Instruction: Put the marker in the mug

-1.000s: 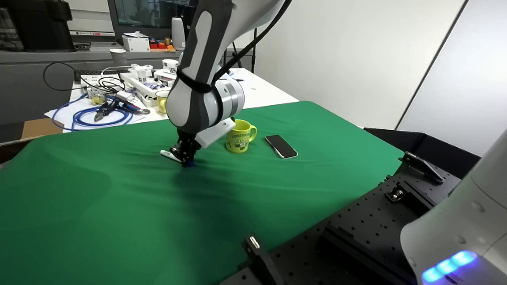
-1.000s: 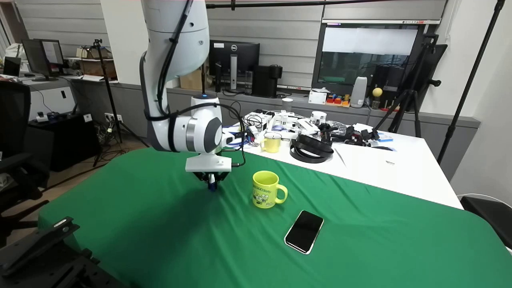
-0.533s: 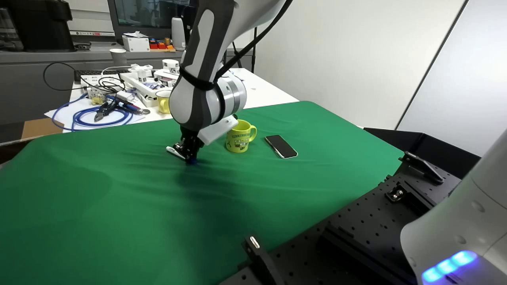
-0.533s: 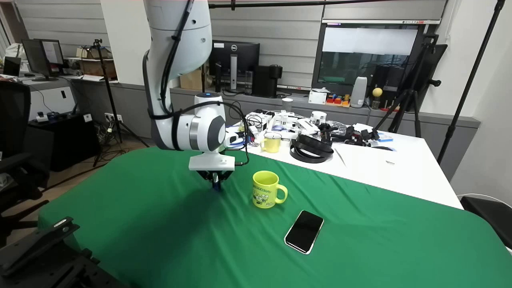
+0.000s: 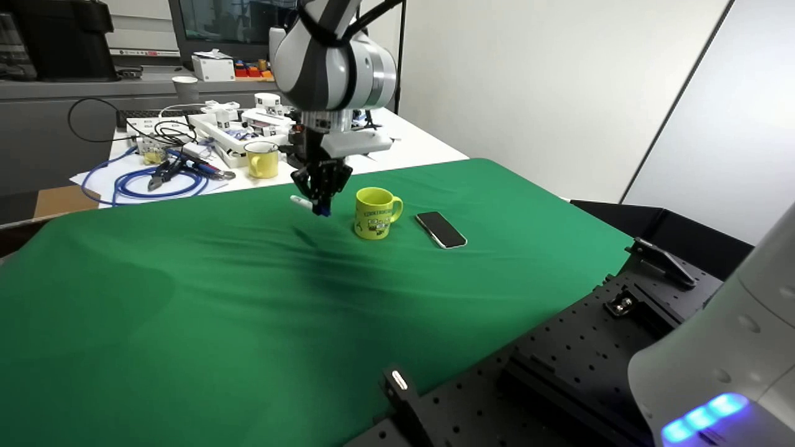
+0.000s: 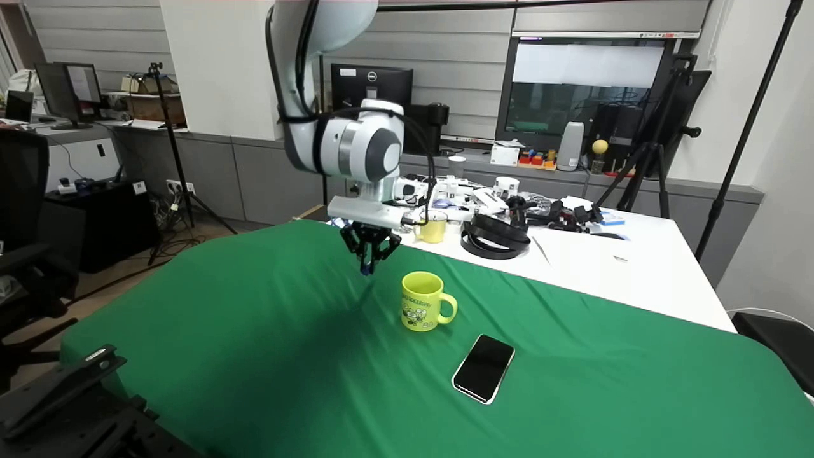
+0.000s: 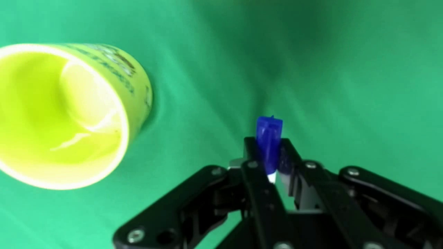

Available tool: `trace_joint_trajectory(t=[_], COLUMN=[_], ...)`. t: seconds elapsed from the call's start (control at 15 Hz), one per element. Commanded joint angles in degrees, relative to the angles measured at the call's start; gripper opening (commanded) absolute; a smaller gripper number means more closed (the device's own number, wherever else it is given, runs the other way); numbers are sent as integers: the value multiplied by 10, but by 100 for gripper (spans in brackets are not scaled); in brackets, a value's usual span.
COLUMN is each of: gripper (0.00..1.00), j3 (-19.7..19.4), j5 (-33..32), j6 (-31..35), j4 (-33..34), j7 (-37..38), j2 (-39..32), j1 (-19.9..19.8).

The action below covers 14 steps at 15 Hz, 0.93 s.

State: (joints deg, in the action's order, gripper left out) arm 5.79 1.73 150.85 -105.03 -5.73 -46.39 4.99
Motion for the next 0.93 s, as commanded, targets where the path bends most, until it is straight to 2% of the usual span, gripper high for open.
trace_joint_trajectory(t=[0.0, 0.4, 0.87], gripper=[5, 5, 5], j3=[7, -22, -48], j5=[45, 127, 236], j6=[-130, -301, -390], j4=[23, 55, 44], j7=[13, 36, 79], j2=[48, 95, 98], j1=[-59, -123, -161])
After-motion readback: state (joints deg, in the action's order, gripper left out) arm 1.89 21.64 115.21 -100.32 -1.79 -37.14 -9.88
